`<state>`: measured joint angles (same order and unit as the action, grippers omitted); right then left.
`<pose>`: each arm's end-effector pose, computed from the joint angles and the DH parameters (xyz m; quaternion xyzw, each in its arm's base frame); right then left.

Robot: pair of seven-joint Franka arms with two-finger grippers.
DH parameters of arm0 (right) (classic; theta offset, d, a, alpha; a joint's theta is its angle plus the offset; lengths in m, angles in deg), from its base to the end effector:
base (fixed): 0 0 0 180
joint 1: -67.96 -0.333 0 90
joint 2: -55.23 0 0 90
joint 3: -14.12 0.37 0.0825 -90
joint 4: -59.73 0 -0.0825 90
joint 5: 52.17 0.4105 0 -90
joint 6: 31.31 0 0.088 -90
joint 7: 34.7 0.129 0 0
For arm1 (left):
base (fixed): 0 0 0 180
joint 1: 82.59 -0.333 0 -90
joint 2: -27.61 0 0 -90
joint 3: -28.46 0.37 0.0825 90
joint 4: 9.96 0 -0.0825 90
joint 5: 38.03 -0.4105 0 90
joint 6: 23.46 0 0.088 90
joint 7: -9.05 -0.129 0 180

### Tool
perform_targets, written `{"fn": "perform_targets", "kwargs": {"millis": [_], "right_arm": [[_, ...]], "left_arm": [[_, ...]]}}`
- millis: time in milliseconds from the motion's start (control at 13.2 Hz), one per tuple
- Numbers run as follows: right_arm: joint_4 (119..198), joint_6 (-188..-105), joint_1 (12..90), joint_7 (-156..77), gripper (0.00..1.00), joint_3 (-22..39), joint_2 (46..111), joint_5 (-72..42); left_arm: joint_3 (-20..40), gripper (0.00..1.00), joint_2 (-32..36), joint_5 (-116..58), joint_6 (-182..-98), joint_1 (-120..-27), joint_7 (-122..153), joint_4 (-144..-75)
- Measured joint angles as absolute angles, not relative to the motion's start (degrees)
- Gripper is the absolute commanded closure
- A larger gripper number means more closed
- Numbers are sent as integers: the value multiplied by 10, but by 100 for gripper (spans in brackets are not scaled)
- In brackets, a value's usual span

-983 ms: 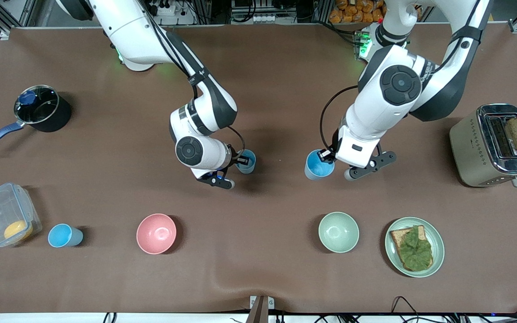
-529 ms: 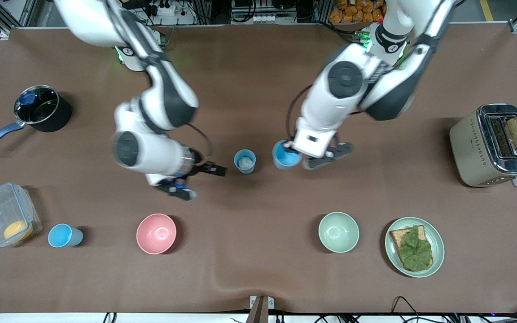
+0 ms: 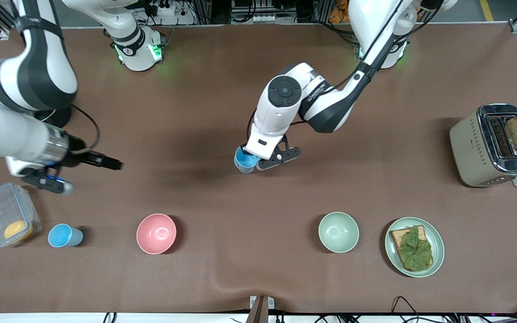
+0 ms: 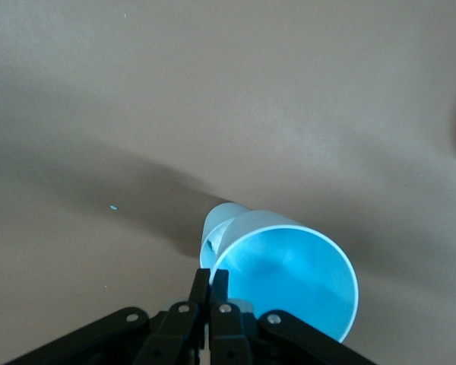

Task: Stack blue cups with both arms
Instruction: 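Lower the left gripper's cup into the blue cup mid-table and release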

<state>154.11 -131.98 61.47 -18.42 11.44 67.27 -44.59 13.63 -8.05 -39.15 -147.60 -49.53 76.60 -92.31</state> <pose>0.6472 0.0601 0.5045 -0.9893 0.1234 0.0595 0.0498 0.5566 -0.5534 0.3588 0.9771 0.1926 -0.0211 0.0880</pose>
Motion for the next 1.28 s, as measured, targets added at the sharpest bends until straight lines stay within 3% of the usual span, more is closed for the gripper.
{"fn": "perform_targets", "kwargs": {"millis": [453, 529, 605, 983, 1285], "right_arm": [[1539, -1274, 654, -250, 0, 61, 583, -468], [1531, -1251, 655, -251, 0, 50, 573, -468], [1522, -1232, 655, -251, 0, 45, 567, -468], [1508, -1217, 652, -257, 0, 51, 564, -493], [1508, -1216, 651, -265, 0, 67, 564, -504]], "left_arm": [[141, 100, -110, -424, -1476, -471, 793, -923], [141, 87, -113, -426, -1476, -470, 801, -923], [141, 1, -115, -427, -1476, -469, 806, -922], [170, 0, -95, -452, -1476, -471, 822, -896], [207, 0, 31, -470, -1377, -564, 707, -879]]}}
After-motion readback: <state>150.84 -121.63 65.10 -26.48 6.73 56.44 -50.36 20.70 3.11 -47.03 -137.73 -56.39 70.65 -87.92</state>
